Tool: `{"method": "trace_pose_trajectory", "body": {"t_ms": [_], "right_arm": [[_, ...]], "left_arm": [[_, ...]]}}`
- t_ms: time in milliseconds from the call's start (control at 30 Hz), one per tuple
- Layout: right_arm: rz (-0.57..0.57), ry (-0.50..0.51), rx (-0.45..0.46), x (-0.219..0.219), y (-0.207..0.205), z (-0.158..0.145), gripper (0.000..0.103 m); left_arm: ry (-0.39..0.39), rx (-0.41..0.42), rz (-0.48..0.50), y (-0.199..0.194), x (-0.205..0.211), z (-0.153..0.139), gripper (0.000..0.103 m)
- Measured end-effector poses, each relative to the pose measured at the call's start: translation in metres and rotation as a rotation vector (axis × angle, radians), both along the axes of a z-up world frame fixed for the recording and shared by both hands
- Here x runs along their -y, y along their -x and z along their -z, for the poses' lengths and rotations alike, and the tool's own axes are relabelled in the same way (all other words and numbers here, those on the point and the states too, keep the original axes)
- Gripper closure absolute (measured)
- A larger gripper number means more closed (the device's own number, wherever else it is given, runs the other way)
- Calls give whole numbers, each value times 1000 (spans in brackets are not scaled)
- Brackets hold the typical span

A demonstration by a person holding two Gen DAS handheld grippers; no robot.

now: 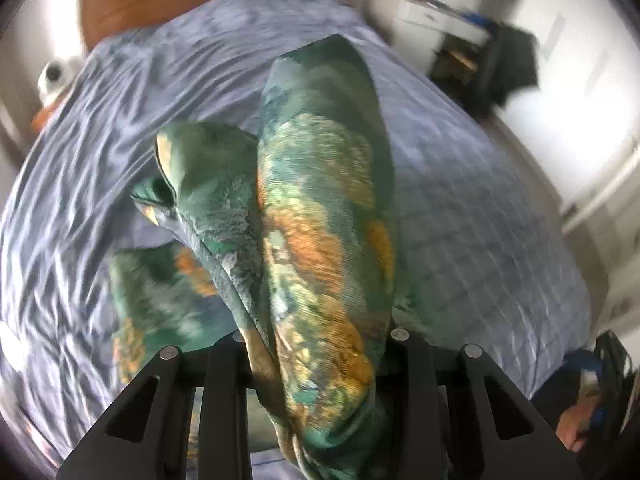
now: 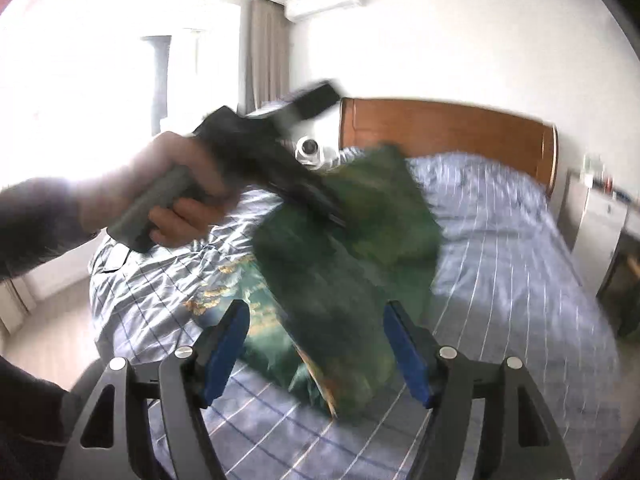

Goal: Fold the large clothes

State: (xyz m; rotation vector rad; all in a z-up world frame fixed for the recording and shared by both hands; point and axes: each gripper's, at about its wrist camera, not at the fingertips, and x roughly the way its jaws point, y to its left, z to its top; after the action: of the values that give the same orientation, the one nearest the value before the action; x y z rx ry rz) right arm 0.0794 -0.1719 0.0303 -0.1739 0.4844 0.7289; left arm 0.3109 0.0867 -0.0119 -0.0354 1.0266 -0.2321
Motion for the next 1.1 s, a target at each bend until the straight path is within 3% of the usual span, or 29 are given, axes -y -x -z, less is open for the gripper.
{"method": "trace_pose_trajectory", "body": {"t_ms": [133, 233, 367, 500, 633, 833, 1000, 1100], "right_arm": [[47, 16, -98, 15, -33, 10, 34], [44, 37, -156, 0, -52, 21, 63], [-8, 56, -221, -45, -78, 34, 64], [-100, 111, -217, -104, -84, 41, 64], [-137, 211, -231, -149, -94, 76, 64], [-116, 304, -333, -166, -107, 130, 63], [-97, 272, -383, -164, -116, 141, 64], [-96, 300, -367, -167, -116, 139, 63]], "left_arm": [[90, -29, -108, 3, -67, 28, 72], [136, -51, -183, 13, -109, 56, 72], [201, -65, -239, 23, -135, 83, 71], [272, -65, -255, 30, -153, 103, 68], [300, -83, -270, 27, -159, 123, 63], [301, -71, -263, 34, -160, 148, 58], [317, -44, -277, 39, -161, 154, 56], [329, -53, -270, 42, -164, 151, 56]]}}
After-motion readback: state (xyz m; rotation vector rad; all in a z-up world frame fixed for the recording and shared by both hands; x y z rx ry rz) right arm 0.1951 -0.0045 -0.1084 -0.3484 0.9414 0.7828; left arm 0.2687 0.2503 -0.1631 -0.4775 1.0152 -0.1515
